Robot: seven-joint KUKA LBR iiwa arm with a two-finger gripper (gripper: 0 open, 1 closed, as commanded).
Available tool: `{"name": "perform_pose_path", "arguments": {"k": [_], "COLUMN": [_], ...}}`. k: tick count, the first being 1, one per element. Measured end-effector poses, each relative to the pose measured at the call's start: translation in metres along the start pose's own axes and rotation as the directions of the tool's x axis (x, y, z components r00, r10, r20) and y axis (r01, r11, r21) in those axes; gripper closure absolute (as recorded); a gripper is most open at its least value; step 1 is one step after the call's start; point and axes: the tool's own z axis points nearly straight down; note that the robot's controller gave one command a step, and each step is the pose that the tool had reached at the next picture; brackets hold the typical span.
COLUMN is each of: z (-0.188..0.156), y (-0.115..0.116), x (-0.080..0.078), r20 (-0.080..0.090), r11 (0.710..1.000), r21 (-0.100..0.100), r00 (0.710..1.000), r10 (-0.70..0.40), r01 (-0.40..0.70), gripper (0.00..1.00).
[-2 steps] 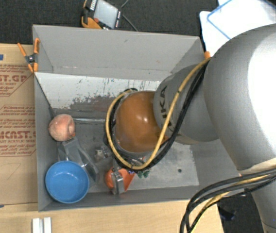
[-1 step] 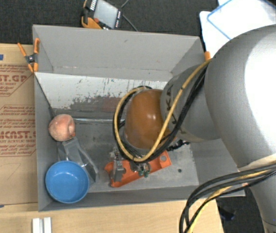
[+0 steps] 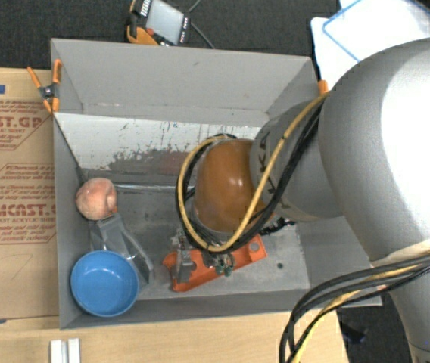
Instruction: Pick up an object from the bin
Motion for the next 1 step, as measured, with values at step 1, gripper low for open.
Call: {"name": "perform_pose_path", "arguments": {"k": [1], "z": [-0.0809], "y": [-0.0083], "x": [0.0007], "r20": [-0.005], "r11": [1.000], "r21": [0.001], "r00": [1.000], "r10": [-0.017], "r01": [0.017], "gripper": [1.00]}}
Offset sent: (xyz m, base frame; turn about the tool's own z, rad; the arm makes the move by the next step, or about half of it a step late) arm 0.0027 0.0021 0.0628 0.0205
